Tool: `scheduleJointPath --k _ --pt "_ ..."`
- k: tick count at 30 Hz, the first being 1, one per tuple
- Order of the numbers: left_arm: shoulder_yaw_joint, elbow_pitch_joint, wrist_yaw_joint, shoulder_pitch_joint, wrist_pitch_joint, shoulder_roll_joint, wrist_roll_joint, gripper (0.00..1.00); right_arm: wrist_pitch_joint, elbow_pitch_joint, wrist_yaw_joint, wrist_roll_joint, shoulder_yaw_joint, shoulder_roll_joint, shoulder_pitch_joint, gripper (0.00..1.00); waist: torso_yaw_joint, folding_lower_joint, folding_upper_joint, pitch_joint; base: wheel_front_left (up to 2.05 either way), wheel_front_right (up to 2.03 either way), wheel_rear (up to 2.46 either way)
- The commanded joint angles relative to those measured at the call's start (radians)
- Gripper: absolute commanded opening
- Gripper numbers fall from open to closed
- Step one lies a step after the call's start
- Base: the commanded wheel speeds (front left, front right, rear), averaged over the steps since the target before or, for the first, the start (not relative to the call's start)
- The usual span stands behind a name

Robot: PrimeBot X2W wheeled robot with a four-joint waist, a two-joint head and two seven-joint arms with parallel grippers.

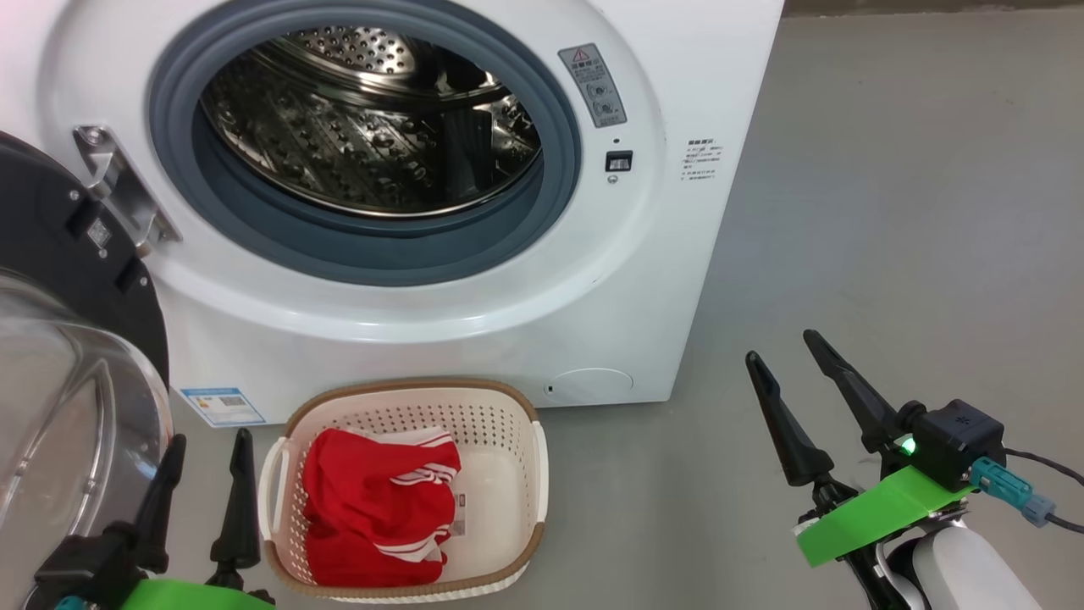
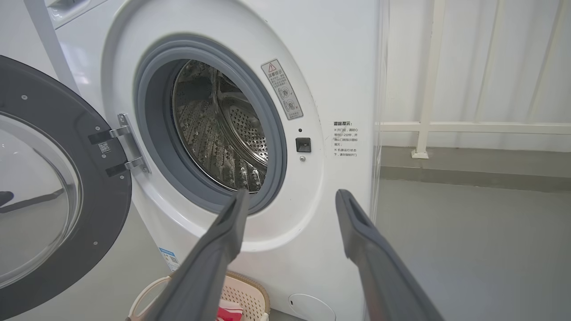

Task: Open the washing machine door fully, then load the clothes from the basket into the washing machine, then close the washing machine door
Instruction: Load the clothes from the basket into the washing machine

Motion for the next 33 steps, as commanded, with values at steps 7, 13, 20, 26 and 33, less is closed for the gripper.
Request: scheduleJointPath --k 7,13,20,26,33 --pt "0.037 -0.012 -0.009 -0.066 -0.012 0.022 0.006 1.0 -0.012 -0.03 0.002 -0.01 0.016 0.0 -0.029 1.0 -0.007 0.0 -0.0001 0.047 0.0 0.0 0.0" --pt "0.033 -0.001 -0.013 -0.097 -0.012 0.027 0.007 1.0 -0.012 -0.039 0.002 -0.018 0.017 0.006 -0.052 1.0 -0.012 0.0 -0.0001 0.103 0.0 0.0 0.0" --pt "0.029 0.03 -0.02 -0.136 -0.012 0.035 0.004 1.0 -0.012 -0.045 0.002 -0.027 0.016 0.019 -0.079 1.0 -0.024 0.0 -0.0001 0.162 0.0 0.0 0.0" --pt "0.026 0.067 -0.023 -0.17 -0.012 0.045 0.011 1.0 -0.012 -0.051 0.002 -0.033 0.013 0.031 -0.097 1.0 -0.032 0.0 -0.0001 0.208 0.0 0.0 0.0" --pt "0.024 0.133 -0.026 -0.237 -0.012 0.048 0.008 1.0 -0.012 -0.064 0.002 -0.045 0.005 0.049 -0.125 1.0 -0.043 0.0 -0.0001 0.29 0.0 0.0 0.0"
